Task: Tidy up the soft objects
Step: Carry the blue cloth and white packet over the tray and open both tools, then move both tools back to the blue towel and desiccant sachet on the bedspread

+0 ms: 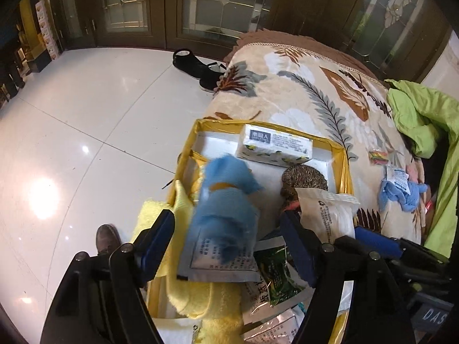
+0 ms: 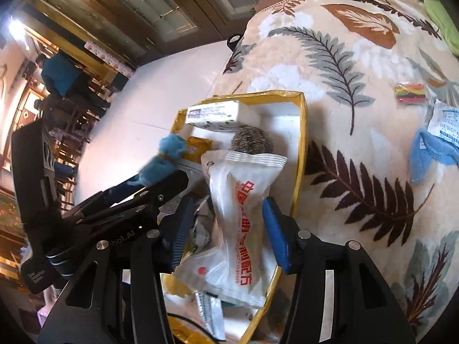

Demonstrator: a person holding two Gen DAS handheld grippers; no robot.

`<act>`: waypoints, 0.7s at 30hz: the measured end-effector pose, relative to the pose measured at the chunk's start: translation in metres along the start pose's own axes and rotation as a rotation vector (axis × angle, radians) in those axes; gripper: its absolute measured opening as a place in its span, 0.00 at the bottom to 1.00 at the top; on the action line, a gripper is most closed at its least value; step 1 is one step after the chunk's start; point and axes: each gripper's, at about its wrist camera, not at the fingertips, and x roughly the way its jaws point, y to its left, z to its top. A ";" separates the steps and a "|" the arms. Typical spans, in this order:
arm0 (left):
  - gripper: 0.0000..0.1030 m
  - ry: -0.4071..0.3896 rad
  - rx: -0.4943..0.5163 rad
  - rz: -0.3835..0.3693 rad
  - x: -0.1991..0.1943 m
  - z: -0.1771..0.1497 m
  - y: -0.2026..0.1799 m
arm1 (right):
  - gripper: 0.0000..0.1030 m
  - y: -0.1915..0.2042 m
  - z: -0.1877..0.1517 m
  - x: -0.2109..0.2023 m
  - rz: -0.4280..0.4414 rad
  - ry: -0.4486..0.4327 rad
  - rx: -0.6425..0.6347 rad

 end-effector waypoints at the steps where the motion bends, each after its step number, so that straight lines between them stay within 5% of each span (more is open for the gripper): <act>1: 0.74 -0.003 -0.002 -0.002 -0.003 -0.001 0.001 | 0.49 0.001 -0.001 -0.004 -0.007 -0.004 0.002; 10: 0.74 -0.032 0.024 -0.031 -0.025 -0.011 -0.015 | 0.49 -0.025 -0.014 -0.044 0.027 -0.056 0.048; 21: 0.74 -0.011 0.125 -0.107 -0.029 -0.028 -0.081 | 0.49 -0.109 -0.058 -0.094 -0.019 -0.098 0.161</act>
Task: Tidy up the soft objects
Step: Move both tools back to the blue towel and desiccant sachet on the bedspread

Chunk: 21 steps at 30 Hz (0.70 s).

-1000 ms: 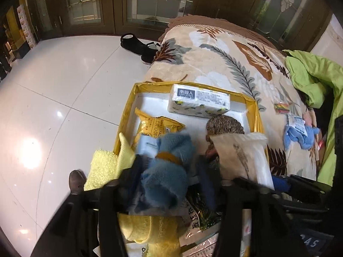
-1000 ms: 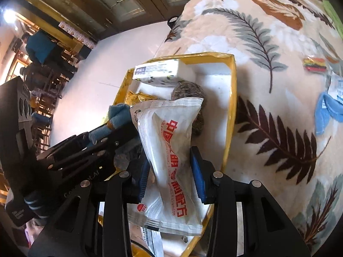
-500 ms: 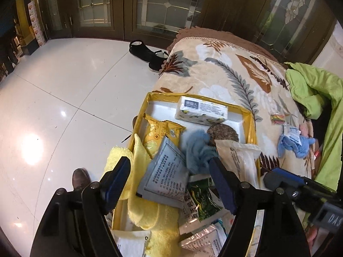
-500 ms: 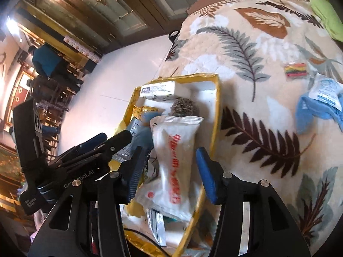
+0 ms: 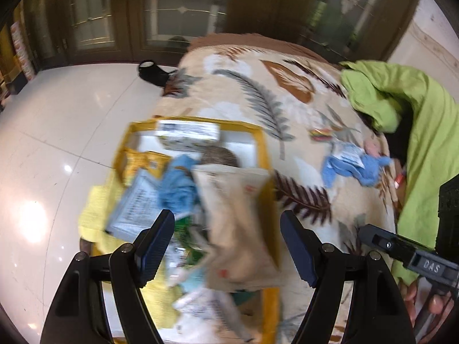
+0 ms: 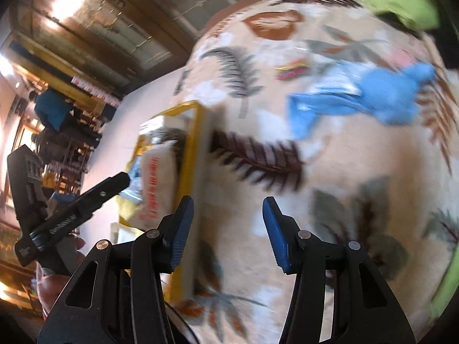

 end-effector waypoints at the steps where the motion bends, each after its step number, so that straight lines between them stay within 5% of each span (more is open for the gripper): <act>1: 0.74 0.007 0.009 -0.008 0.002 -0.001 -0.007 | 0.49 -0.009 -0.001 -0.004 -0.003 -0.006 0.018; 11: 0.81 0.003 0.150 0.015 0.031 0.002 -0.080 | 0.49 -0.104 0.005 -0.049 -0.026 -0.113 0.242; 21: 0.81 -0.014 0.216 -0.051 0.037 0.029 -0.129 | 0.49 -0.155 0.028 -0.065 -0.002 -0.174 0.405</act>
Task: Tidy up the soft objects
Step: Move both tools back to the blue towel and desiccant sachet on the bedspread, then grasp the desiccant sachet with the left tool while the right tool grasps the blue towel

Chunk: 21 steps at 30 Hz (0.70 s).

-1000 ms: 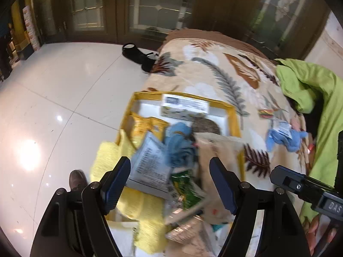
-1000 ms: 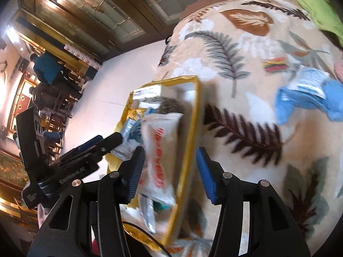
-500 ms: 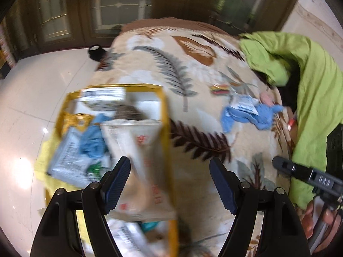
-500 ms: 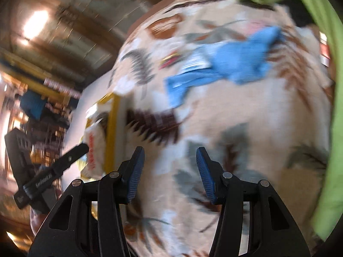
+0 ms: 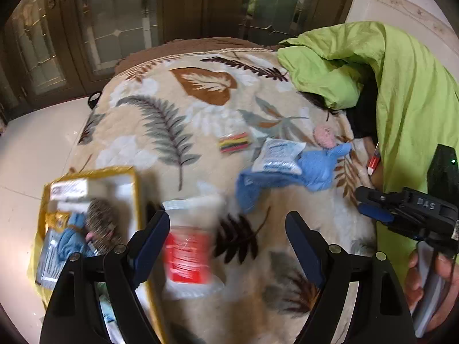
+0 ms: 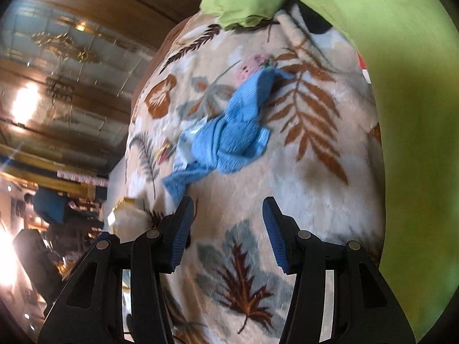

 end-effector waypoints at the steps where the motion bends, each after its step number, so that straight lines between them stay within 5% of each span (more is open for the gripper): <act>1: 0.81 0.000 0.004 -0.003 0.003 0.004 -0.003 | 0.49 -0.001 0.003 0.001 0.000 -0.002 0.010; 21: 0.81 0.103 -0.011 -0.079 0.096 0.068 -0.049 | 0.54 -0.014 0.043 0.057 0.079 0.011 0.209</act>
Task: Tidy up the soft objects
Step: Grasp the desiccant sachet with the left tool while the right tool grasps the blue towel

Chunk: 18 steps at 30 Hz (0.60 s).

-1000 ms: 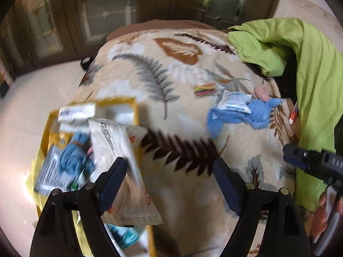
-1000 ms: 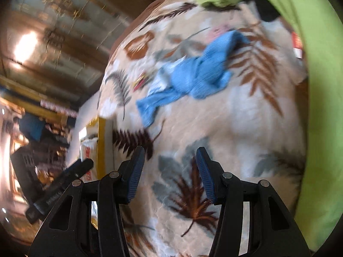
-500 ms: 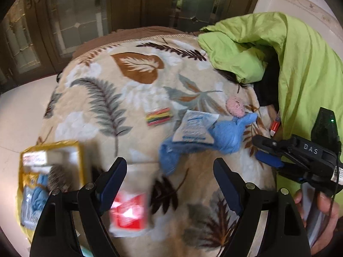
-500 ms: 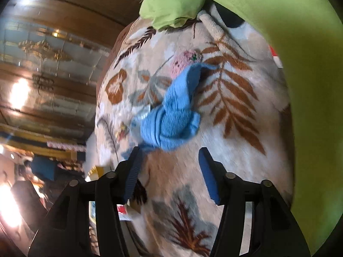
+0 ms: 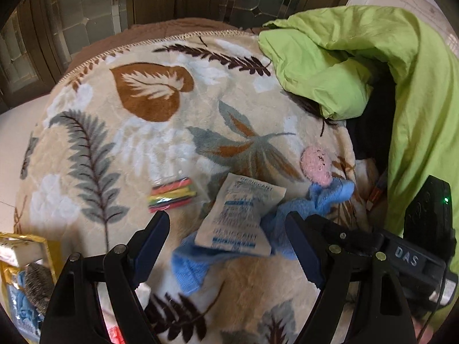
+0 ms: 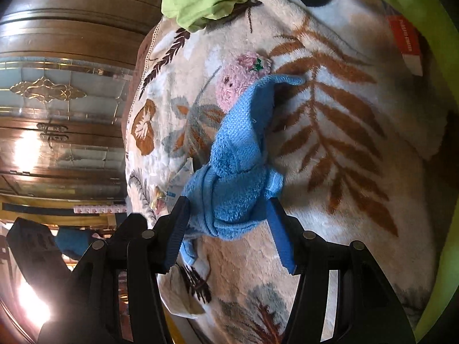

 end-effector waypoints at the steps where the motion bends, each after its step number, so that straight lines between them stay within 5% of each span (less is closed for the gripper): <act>1: 0.81 0.006 -0.004 -0.006 0.004 0.002 -0.001 | 0.54 0.000 0.002 0.001 0.004 -0.003 0.003; 12: 0.81 0.122 -0.104 -0.069 0.052 0.007 0.014 | 0.58 0.002 0.010 0.018 0.016 -0.003 0.053; 14: 0.81 0.123 -0.106 -0.073 0.054 0.007 0.015 | 0.45 0.005 0.012 0.019 -0.014 -0.006 0.008; 18: 0.72 0.137 -0.046 -0.007 0.058 0.007 0.005 | 0.38 0.000 0.010 0.008 0.007 -0.016 -0.027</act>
